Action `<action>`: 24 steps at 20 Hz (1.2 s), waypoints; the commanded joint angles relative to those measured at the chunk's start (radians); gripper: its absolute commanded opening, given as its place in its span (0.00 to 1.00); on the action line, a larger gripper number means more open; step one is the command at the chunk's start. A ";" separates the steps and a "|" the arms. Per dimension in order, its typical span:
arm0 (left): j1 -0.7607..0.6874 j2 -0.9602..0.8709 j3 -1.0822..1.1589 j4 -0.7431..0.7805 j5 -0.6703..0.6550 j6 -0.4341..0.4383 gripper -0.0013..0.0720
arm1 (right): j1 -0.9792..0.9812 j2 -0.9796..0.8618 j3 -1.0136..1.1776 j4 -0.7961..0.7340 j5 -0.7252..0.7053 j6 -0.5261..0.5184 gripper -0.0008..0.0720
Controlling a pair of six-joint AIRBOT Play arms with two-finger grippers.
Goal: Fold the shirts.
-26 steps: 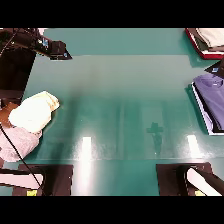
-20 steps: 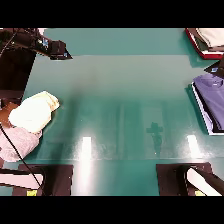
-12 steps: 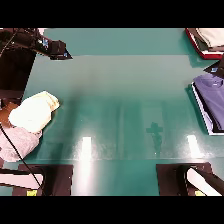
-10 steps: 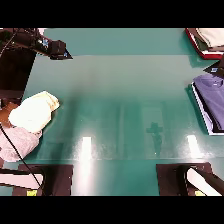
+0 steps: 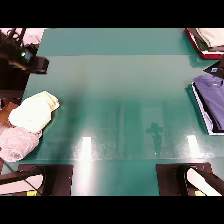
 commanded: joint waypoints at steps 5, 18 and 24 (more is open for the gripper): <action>-0.001 0.138 -0.545 0.283 0.243 -0.043 0.80 | 0.000 0.001 0.000 0.001 -0.003 -0.003 0.04; 0.053 0.139 -0.765 0.404 0.443 -0.190 0.05 | 0.000 0.001 0.000 0.002 0.004 -0.003 0.04; -0.038 0.241 -0.408 0.333 0.378 -0.103 0.05 | 0.000 0.001 0.000 0.003 0.000 -0.003 0.04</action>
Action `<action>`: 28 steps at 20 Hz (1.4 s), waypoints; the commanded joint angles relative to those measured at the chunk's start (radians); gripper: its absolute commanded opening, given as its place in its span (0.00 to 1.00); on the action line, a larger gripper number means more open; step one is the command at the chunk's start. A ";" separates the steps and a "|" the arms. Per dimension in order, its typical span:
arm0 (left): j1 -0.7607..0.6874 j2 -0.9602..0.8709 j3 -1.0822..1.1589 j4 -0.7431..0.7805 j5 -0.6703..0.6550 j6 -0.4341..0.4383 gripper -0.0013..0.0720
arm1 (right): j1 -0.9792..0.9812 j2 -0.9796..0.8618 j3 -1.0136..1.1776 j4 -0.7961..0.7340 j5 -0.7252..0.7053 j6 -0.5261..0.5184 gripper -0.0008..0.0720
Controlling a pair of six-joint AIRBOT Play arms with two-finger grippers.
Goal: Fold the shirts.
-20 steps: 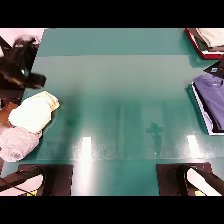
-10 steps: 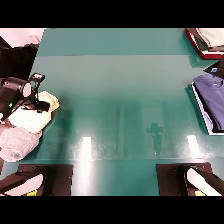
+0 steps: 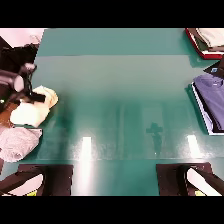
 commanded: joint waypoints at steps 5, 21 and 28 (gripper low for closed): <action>-0.204 0.118 0.552 -0.408 -0.093 0.247 0.05 | 0.000 0.000 0.000 0.008 -0.010 0.001 0.04; -0.429 -0.313 0.675 -0.878 -0.062 0.387 0.05 | 0.000 0.000 0.000 0.008 -0.008 0.001 0.04; -0.168 -0.312 0.642 -0.854 -0.362 0.316 0.74 | 0.000 0.000 0.000 0.007 -0.008 0.001 0.04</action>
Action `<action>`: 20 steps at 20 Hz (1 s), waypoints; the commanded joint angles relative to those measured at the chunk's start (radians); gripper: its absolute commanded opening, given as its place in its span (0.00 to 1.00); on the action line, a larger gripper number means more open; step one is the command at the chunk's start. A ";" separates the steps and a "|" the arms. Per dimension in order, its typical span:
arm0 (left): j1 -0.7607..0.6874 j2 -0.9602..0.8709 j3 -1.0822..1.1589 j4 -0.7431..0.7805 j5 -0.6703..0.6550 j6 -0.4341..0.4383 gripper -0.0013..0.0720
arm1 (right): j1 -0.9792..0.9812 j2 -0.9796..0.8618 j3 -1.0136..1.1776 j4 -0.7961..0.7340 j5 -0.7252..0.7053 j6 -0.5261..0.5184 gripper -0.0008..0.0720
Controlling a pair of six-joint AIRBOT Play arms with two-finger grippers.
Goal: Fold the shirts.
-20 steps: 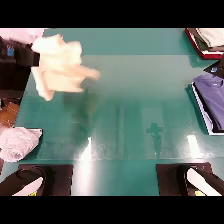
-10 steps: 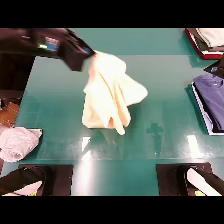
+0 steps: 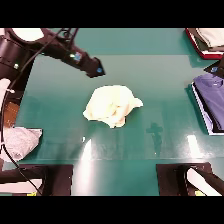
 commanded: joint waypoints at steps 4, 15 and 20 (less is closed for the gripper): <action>0.219 0.081 -0.330 -0.004 -0.069 -0.032 0.74 | 0.000 0.000 0.000 0.000 0.003 0.000 0.04; 0.229 0.107 -0.926 -0.122 0.438 0.005 0.74 | 0.000 0.000 0.000 0.000 0.000 0.000 0.04; 0.229 0.042 -0.930 -0.278 0.438 0.066 0.74 | 0.000 0.000 0.000 0.000 0.003 0.000 0.04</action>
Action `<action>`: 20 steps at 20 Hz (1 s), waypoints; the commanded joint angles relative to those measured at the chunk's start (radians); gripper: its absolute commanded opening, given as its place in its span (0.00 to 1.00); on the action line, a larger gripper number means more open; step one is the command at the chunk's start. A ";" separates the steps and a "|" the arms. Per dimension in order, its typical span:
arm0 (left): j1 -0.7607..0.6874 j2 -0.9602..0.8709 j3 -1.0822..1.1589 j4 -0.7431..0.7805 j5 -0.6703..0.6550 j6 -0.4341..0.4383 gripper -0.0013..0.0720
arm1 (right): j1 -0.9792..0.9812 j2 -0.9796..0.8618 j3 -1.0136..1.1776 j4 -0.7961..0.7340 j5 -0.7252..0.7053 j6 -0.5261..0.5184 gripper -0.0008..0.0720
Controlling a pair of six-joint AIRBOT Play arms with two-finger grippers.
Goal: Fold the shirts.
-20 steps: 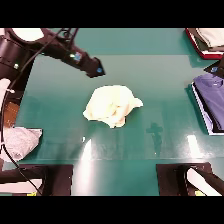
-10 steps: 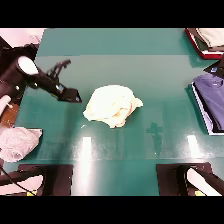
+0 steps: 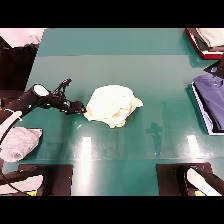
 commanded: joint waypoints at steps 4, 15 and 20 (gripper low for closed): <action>0.001 -0.060 -0.015 -0.104 0.016 0.026 0.42 | 0.000 0.000 0.000 0.000 0.002 0.000 0.04; 0.001 0.085 0.291 0.145 -0.113 0.015 0.05 | 0.410 -0.053 -0.293 0.013 -0.144 -0.007 0.78; 0.001 0.107 0.364 0.151 -0.178 0.016 0.05 | 0.639 -0.253 -0.435 0.166 -0.422 -0.100 0.78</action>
